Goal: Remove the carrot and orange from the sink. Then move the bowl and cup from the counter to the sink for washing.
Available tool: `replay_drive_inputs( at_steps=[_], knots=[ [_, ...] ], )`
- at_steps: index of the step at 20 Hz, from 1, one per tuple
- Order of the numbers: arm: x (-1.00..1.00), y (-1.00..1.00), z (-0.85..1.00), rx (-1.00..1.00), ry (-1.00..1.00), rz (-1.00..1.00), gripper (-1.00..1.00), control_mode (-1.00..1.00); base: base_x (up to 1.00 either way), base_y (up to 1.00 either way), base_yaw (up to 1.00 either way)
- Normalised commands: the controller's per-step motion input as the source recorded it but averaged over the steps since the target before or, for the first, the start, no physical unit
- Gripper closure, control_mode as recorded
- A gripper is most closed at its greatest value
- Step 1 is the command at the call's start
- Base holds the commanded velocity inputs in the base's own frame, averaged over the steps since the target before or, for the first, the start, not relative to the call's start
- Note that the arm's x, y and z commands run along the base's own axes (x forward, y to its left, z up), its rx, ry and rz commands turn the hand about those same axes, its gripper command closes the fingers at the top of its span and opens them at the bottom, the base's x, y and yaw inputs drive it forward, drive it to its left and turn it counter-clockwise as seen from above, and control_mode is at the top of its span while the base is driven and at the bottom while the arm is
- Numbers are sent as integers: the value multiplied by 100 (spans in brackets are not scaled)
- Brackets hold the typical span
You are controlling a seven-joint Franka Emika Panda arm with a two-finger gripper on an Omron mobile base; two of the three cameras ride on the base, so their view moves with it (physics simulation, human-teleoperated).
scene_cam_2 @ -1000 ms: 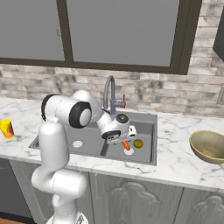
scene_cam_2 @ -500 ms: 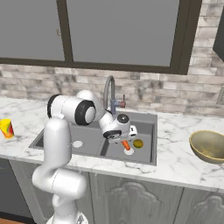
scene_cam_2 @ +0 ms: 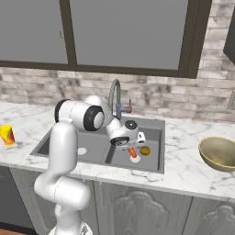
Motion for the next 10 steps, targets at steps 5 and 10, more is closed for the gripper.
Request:
replay_drive_inputs(
  at_steps=[5,10],
  knots=[
    [17,0,-16,0,0,0,-100,-100,0,0,0],
    [7,0,-18,0,0,0,-100,-100,0,0,0]
  ],
)
